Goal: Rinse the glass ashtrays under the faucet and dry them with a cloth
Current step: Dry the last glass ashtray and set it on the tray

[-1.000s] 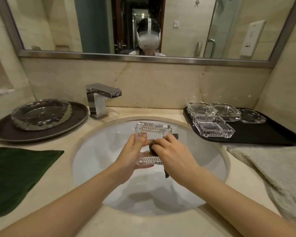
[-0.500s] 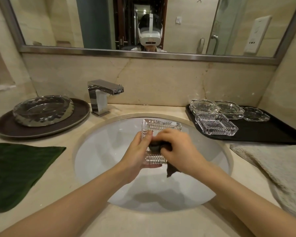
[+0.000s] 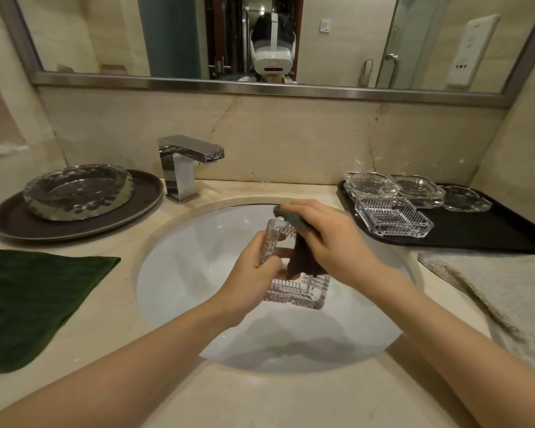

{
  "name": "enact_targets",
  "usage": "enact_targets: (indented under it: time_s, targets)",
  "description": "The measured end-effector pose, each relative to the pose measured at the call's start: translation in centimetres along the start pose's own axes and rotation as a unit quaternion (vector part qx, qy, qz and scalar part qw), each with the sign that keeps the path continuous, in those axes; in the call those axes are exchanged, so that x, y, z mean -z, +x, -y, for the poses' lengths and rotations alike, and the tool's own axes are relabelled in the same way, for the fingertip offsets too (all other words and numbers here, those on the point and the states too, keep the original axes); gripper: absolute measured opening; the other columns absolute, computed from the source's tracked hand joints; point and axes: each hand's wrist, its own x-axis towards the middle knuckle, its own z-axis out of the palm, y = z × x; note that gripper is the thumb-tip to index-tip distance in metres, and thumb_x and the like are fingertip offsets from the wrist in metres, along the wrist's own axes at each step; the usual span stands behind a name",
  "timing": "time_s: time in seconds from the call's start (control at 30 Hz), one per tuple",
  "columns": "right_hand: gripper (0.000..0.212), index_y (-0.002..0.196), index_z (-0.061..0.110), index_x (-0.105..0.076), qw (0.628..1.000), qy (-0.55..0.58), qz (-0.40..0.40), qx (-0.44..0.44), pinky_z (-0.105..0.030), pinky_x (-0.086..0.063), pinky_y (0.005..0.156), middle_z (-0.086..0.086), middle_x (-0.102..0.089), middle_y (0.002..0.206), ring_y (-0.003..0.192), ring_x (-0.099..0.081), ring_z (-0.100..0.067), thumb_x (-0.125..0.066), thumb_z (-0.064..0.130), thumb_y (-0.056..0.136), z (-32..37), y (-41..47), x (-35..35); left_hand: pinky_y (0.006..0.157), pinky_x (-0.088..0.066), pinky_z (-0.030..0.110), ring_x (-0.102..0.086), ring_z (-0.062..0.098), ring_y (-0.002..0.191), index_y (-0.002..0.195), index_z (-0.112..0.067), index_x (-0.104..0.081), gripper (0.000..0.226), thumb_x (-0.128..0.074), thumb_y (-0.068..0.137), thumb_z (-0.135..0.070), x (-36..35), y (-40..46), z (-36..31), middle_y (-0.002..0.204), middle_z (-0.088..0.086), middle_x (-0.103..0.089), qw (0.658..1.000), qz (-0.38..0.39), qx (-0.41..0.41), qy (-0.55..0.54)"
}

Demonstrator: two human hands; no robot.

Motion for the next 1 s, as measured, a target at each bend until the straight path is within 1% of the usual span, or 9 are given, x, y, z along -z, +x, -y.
enact_targets:
  time_s: [0.1,0.23,0.33,0.5,0.6,0.7,0.77,0.87,1.0]
  targets:
    - [0.028,0.106,0.008,-0.068,0.994,0.049,0.02,-0.099,-0.022,-0.04,0.079,-0.006,-0.069,0.096,0.092,-0.061,-0.02,-0.047,0.015,0.089,-1.2,-0.2,1.0,0.073,-0.05,0.035,-0.071,0.02,0.085,0.106,-0.026,-0.051,0.033,-0.035,0.093,0.0,0.0,0.1,0.2,0.105,-0.004,-0.069,1.0,-0.004,0.008,0.017]
    - [0.026,0.107,0.011,-0.069,0.977,0.084,0.05,-0.191,-0.026,-0.043,0.091,-0.004,-0.069,0.101,0.098,-0.06,-0.019,-0.048,0.006,0.092,-2.5,-0.5,1.9,0.066,-0.045,0.027,-0.072,0.017,0.083,0.105,-0.029,-0.05,0.029,-0.034,0.096,-0.006,0.0,0.1,0.0,0.108,-0.007,-0.067,0.999,-0.018,0.017,0.024]
    - [0.028,0.108,0.009,-0.069,0.985,0.053,0.041,-0.161,-0.009,-0.037,0.083,-0.002,-0.067,0.106,0.098,-0.057,-0.012,-0.047,0.001,0.091,-1.1,-0.6,1.5,0.069,-0.05,0.032,-0.072,0.018,0.082,0.106,-0.028,-0.049,0.029,-0.034,0.096,-0.006,-0.1,0.2,-0.1,0.107,-0.005,-0.067,0.999,-0.02,0.03,0.031]
    - [0.036,0.113,0.007,-0.066,0.996,0.065,-0.004,-0.062,-0.017,-0.039,0.093,-0.001,-0.065,0.115,0.107,-0.056,-0.009,-0.043,0.009,0.085,1.2,-0.8,0.4,0.078,-0.055,0.052,-0.071,0.026,0.084,0.106,-0.029,-0.053,0.036,-0.034,0.092,0.0,-0.3,0.0,-0.2,0.106,0.003,-0.068,0.999,-0.012,0.022,0.031]
    - [0.033,0.11,0.007,-0.067,0.998,0.032,0.009,-0.06,-0.008,-0.036,0.088,-0.001,-0.067,0.11,0.104,-0.058,-0.012,-0.046,0.003,0.085,-0.3,-1.3,0.6,0.073,-0.055,0.043,-0.072,0.024,0.083,0.102,-0.029,-0.052,0.032,-0.036,0.094,-0.003,-0.2,0.0,-0.2,0.106,0.0,-0.068,0.999,-0.026,0.017,0.034]
    - [0.03,0.106,0.006,-0.068,0.987,0.033,0.0,-0.158,-0.007,-0.035,0.082,0.0,-0.067,0.098,0.099,-0.06,-0.021,-0.047,-0.004,0.087,-2.4,-1.7,1.1,0.066,-0.045,0.028,-0.072,0.021,0.081,0.101,-0.027,-0.05,0.029,-0.033,0.096,-0.005,0.1,0.1,-0.3,0.107,-0.004,-0.068,0.998,-0.048,0.031,0.008]
    - [0.029,0.112,0.003,-0.065,0.951,0.167,-0.018,-0.261,-0.02,-0.042,0.087,-0.005,-0.067,0.102,0.102,-0.06,-0.022,-0.045,0.0,0.092,-2.4,-1.7,1.1,0.064,-0.048,0.03,-0.072,0.021,0.082,0.105,-0.028,-0.05,0.027,-0.033,0.098,-0.007,0.2,0.3,-0.5,0.108,-0.004,-0.069,0.997,-0.052,0.048,-0.043]
    - [0.033,0.115,-0.003,-0.057,0.803,0.459,-0.039,-0.377,-0.032,-0.051,0.078,-0.017,-0.066,0.098,0.087,-0.062,-0.027,-0.038,0.018,0.1,-0.3,-1.5,0.3,0.064,-0.055,0.037,-0.072,0.023,0.085,0.105,-0.03,-0.05,0.023,-0.034,0.1,-0.013,0.2,0.6,-1.0,0.105,-0.003,-0.068,0.988,-0.063,0.072,-0.124]
    - [0.045,0.082,0.012,-0.07,0.7,0.594,-0.025,-0.397,-0.037,-0.051,0.081,-0.01,-0.07,0.085,0.079,-0.065,-0.023,-0.04,0.043,0.093,0.7,-1.4,0.3,0.071,-0.048,0.038,-0.065,0.016,0.085,0.103,-0.027,-0.052,0.031,-0.031,0.098,-0.005,0.7,0.7,-0.9,0.102,-0.001,-0.06,0.983,-0.087,0.079,-0.138]
